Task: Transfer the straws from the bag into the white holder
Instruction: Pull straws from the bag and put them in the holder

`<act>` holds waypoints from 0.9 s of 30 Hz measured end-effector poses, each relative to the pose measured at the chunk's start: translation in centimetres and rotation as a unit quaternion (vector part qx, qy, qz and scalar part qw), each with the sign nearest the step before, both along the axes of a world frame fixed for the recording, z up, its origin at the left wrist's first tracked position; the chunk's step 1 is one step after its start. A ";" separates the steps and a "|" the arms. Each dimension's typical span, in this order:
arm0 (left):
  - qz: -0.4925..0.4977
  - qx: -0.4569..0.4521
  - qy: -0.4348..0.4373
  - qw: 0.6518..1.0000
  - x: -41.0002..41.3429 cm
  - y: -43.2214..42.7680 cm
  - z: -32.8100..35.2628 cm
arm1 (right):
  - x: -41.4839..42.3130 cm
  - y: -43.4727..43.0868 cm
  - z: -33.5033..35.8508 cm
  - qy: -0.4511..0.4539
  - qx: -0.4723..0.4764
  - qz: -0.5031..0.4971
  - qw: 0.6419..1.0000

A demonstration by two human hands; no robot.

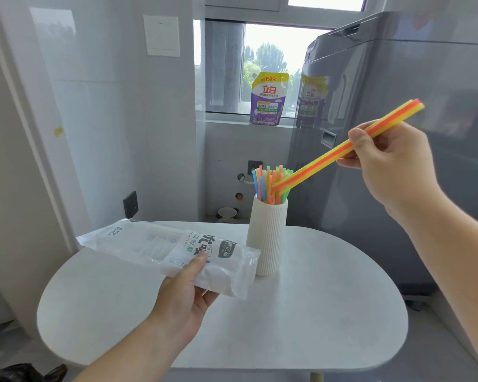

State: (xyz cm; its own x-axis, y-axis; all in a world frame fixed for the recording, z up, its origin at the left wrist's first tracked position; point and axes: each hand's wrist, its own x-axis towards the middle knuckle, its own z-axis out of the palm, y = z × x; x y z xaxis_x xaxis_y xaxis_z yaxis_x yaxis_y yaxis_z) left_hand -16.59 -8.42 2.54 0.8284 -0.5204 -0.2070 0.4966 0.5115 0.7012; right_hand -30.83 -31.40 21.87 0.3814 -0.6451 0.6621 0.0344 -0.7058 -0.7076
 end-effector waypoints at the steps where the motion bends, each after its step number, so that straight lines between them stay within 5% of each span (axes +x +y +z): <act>1: -0.003 0.001 0.000 1.000 0.0 0.0 0.0 | 0.2 0.0 0.1 0.006 -0.005 -0.006 1.000; 18: -0.025 0.015 -0.004 1.000 -0.4 -0.1 0.2 | 6.1 -0.3 1.6 0.193 -0.019 0.007 0.981; 27: -0.029 0.016 -0.004 0.999 -0.4 0.0 0.3 | 10.4 -0.5 -0.3 0.340 -0.073 0.027 0.937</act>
State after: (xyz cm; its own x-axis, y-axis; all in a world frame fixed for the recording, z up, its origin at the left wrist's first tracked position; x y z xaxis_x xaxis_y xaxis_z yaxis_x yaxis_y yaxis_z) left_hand -16.99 -8.42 2.83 0.7986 -0.5615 -0.2168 0.5187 0.4595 0.7210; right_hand -20.42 -31.93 21.57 0.7766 -0.5338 0.3345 -0.3504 -0.8073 -0.4748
